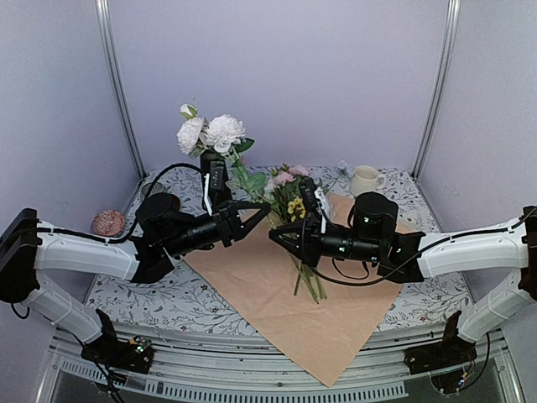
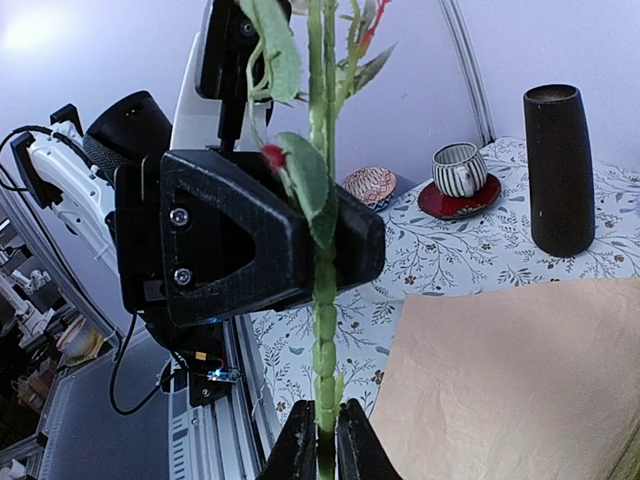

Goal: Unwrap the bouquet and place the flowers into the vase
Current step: Pass from the right arm to the left

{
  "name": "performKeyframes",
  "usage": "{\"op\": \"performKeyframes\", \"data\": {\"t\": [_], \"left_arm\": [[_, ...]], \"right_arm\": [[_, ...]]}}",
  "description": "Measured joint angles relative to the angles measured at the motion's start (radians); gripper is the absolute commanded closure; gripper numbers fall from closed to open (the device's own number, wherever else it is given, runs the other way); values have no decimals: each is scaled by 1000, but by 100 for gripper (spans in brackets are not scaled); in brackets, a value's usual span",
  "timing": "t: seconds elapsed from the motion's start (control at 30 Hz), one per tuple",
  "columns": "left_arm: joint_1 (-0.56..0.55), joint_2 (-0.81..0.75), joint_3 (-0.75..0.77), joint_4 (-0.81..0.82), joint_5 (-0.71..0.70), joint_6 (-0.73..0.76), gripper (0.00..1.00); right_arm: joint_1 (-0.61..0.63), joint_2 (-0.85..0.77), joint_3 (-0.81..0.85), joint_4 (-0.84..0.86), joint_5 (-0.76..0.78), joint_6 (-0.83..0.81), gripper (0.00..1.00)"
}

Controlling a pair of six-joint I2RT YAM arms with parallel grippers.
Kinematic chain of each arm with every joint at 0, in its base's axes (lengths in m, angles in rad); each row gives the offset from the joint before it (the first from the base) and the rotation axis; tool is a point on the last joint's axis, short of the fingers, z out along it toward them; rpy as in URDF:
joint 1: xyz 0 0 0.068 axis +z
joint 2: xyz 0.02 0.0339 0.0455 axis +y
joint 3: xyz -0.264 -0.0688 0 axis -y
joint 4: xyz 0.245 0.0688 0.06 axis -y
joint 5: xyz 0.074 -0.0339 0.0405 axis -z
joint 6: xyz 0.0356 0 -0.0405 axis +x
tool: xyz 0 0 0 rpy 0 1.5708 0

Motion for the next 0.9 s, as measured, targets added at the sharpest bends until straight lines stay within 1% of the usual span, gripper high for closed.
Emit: {"op": "performKeyframes", "data": {"t": [0.1,0.13,0.17,0.23,0.3,0.43,0.53,0.67,0.77,0.9], "left_arm": [[11,-2,0,-11,-2,-1,89],[17,-4,0,-15,-2,-3,90],[23,-6,0,-20,-2,-7,92],[46,-16,-4,-34,1,-11,93],[70,-35,-16,-45,0,-11,93],[113,-93,-51,-95,-14,-2,93],[135,-146,-63,-174,-43,27,93],[159,-234,-57,-328,-117,101,93],[173,-285,-19,-478,-204,176,93],[200,-330,82,-661,-341,288,92]], "right_arm": [[2,0,0,-2,5,-5,82],[2,0,0,-4,9,-9,76],[2,0,0,-6,14,-12,74],[3,0,0,-9,38,-18,73],[3,-9,-4,-13,60,-24,68],[3,-53,-31,-16,97,-37,67],[3,-86,-49,-24,129,-48,66],[3,-117,-56,-63,175,-71,66],[3,-150,-56,-98,212,-99,66],[3,-208,-56,-130,266,-153,65]]}}
